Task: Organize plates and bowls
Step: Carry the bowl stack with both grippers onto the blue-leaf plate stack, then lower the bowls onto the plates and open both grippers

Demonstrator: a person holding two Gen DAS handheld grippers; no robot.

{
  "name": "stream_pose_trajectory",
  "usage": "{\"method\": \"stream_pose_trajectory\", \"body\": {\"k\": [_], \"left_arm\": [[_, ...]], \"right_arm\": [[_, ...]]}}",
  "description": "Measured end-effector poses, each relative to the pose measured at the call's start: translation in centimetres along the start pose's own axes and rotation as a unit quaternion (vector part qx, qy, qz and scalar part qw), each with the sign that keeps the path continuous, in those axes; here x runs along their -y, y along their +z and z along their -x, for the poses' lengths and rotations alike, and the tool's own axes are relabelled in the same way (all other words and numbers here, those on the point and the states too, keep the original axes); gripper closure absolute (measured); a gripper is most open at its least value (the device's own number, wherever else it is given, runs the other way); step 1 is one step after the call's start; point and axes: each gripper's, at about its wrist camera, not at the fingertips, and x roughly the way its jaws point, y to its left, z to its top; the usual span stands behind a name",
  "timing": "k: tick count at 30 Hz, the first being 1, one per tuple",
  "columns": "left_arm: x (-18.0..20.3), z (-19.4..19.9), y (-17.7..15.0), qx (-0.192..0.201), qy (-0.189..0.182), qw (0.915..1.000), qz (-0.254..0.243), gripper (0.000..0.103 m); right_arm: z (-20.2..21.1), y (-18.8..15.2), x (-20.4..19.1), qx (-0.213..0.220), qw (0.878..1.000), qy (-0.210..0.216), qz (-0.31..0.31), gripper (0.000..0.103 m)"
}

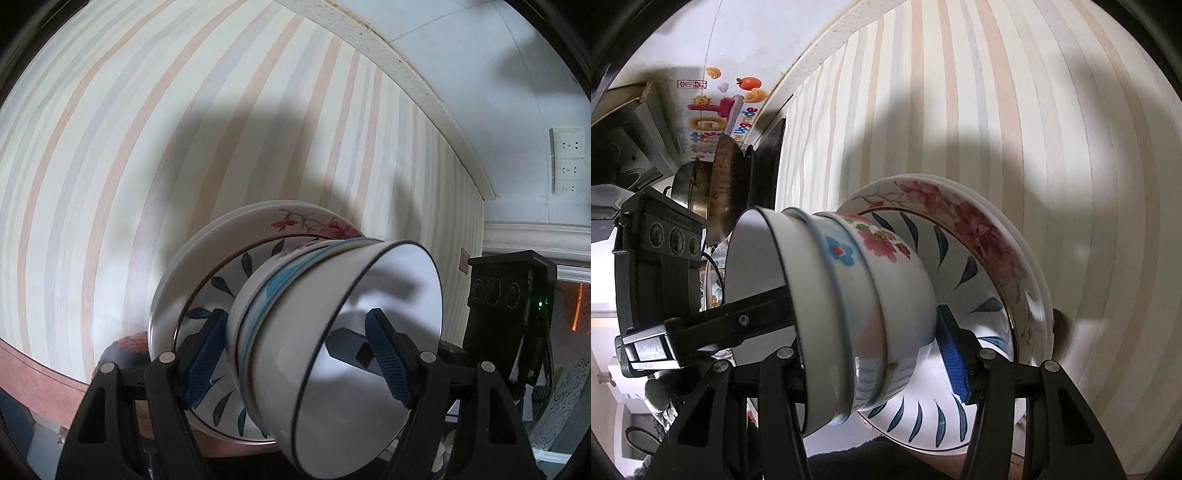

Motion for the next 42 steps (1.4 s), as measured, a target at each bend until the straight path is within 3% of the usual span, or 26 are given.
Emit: {"method": "stream_pose_trajectory", "body": {"k": [12, 18, 24, 28, 30, 32, 35, 37, 42], "left_arm": [[0.8, -0.4, -0.5, 0.001, 0.019, 0.9997, -0.015, 0.029], [1.5, 0.4, -1.0, 0.021, 0.071, 0.9967, -0.032, 0.029], [2.4, 2.5, -2.8, 0.055, 0.125, 0.9882, -0.069, 0.029], [3.1, 4.7, -4.8, 0.090, 0.154, 0.9788, -0.101, 0.027], [3.2, 5.9, -5.9, 0.107, 0.162, 0.9743, -0.115, 0.016], [3.4, 7.3, -6.9, 0.126, 0.161, 0.9707, -0.127, 0.010], [3.8, 9.2, -8.2, 0.154, 0.166, 0.9631, -0.145, 0.008], [4.1, 10.8, -9.4, 0.182, 0.175, 0.9534, -0.165, 0.006], [4.8, 13.9, -11.9, 0.211, 0.168, 0.9435, -0.193, 0.005]], "right_arm": [[1.3, -1.3, 1.2, -0.001, 1.000, 0.000, -0.016, 0.047], [3.3, -1.7, -0.2, 0.017, 0.998, -0.055, 0.015, 0.047], [6.4, -2.9, -1.8, 0.053, 0.992, -0.108, 0.029, 0.047], [8.6, -4.9, -3.8, 0.088, 0.980, -0.170, 0.046, 0.035], [9.9, -6.4, -5.2, 0.117, 0.972, -0.195, 0.056, 0.020], [11.3, -8.1, -6.7, 0.148, 0.963, -0.218, 0.058, 0.014], [12.8, -10.7, -9.3, 0.193, 0.943, -0.265, 0.063, 0.011], [13.7, -12.6, -11.0, 0.222, 0.929, -0.288, 0.066, 0.010], [15.3, -16.9, -15.0, 0.278, 0.902, -0.327, 0.055, 0.007]]}}
